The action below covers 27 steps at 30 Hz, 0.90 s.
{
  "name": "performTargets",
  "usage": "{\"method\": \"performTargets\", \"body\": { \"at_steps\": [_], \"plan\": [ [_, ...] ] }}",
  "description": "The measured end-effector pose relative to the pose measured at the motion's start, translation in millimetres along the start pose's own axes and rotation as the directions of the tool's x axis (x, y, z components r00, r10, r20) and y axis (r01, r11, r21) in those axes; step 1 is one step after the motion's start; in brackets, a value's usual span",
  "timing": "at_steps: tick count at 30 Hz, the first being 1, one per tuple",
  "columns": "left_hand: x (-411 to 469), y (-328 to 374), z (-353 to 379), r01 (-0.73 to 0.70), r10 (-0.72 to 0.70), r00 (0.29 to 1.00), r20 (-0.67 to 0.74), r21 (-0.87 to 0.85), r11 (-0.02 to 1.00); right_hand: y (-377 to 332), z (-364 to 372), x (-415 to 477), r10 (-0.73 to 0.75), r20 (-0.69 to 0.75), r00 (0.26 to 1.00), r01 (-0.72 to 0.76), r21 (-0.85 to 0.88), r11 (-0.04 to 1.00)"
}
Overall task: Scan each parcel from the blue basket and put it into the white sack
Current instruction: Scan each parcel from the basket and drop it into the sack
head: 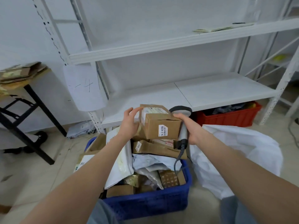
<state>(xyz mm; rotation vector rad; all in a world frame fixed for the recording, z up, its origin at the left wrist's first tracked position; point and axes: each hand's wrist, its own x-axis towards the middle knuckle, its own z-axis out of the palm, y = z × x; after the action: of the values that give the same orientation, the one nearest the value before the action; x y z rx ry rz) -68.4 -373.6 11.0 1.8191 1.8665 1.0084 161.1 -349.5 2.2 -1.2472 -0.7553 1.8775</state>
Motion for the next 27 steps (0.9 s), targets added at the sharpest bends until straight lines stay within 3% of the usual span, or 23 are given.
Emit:
{"method": "performTargets", "body": {
  "at_steps": [1, 3, 4, 6, 9, 14, 21, 24, 27],
  "plan": [
    [-1, 3, 1, 0.127, -0.12, 0.991, 0.055, -0.149, 0.981, 4, -1, 4, -0.076, -0.041, 0.996, 0.075, -0.022, 0.997],
    [-3, 13, 3, 0.453, -0.345, 0.885, 0.311, -0.41, 0.792, 10, -2, 8, -0.223, -0.12, 0.967, 0.219, -0.049, 0.975],
    [-4, 18, 4, 0.564, -0.385, 0.813, 0.437, -0.426, 0.708, 12, -3, 9, -0.269, -0.141, 0.953, 0.261, -0.07, 0.963],
    [-5, 23, 9, 0.646, -0.391, 0.737, 0.552, -0.405, 0.647, 15, -6, 9, -0.312, -0.147, 0.939, 0.297, -0.117, 0.948],
    [-5, 25, 18, 0.677, -0.385, 0.716, 0.583, -0.444, 0.587, 19, -13, 8, -0.319, -0.149, 0.936, 0.301, -0.132, 0.944],
    [-6, 24, 30, 0.646, -0.345, 0.751, 0.564, -0.518, 0.56, 21, -29, 4, -0.291, -0.204, 0.935, 0.263, -0.153, 0.952],
    [-6, 27, 40, 0.619, -0.307, 0.776, 0.55, -0.575, 0.535, 25, -40, 0, -0.224, -0.079, 0.971, 0.217, -0.092, 0.972],
    [9, 22, 20, 0.547, -0.384, 0.836, 0.391, -0.636, 0.544, 23, -40, -3, -0.256, -0.042, 0.966, 0.243, -0.201, 0.949],
    [25, 12, -11, 0.487, -0.453, 0.869, 0.199, -0.513, 0.707, 22, -38, -4, -0.249, 0.018, 0.968, 0.239, -0.354, 0.904]
  ]
}}
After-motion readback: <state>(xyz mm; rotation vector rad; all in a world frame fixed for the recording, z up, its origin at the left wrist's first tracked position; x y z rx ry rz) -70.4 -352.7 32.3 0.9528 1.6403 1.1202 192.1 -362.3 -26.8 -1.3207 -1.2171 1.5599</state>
